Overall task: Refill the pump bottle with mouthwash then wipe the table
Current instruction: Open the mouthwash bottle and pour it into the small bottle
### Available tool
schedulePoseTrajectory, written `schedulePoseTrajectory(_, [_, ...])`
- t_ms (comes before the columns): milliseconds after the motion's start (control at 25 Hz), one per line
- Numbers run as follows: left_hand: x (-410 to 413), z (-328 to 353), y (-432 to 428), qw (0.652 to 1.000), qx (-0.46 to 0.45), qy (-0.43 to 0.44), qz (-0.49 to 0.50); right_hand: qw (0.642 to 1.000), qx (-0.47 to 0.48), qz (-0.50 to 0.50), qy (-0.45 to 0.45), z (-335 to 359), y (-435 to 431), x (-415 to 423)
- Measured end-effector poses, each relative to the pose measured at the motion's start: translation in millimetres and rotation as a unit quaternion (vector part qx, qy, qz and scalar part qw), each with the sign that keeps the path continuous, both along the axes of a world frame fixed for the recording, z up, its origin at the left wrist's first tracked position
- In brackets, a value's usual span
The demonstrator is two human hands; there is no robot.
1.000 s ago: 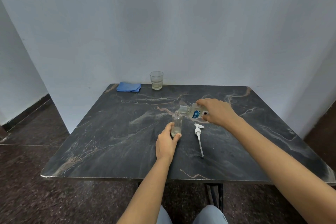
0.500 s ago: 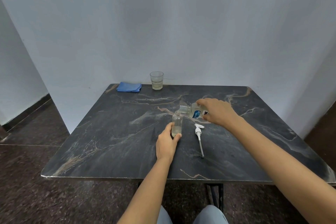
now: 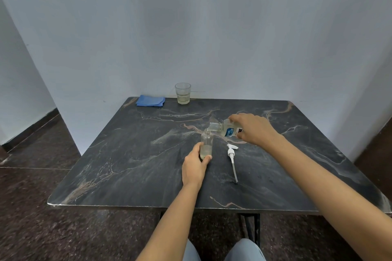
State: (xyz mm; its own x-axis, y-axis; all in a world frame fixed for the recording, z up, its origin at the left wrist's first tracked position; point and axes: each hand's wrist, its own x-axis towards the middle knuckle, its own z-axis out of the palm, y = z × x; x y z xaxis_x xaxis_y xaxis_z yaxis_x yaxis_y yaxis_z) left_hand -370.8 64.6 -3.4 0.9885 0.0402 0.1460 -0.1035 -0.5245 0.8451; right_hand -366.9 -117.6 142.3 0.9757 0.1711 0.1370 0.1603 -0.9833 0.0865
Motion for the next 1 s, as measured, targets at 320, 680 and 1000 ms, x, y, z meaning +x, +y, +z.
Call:
schedulePoseTrajectory(320, [-0.1, -0.2, 0.2, 1.0, 0.002, -0.004, -0.002, 1.0, -0.005, 0.001, 0.0, 0.9, 0.5, 0.5])
schedulePoseTrajectory(680, [0.3, -1.1, 0.6, 1.0, -0.001, -0.008, -0.007, 1.0, -0.015, 0.003, -0.002, 3.4, 2.5, -1.5])
schedulePoseTrajectory(1000, [0.9, -1.2, 0.6, 1.0, -0.002, -0.008, -0.009, 1.0, -0.011, 0.0, -0.001, 3.6, 3.1, -1.2])
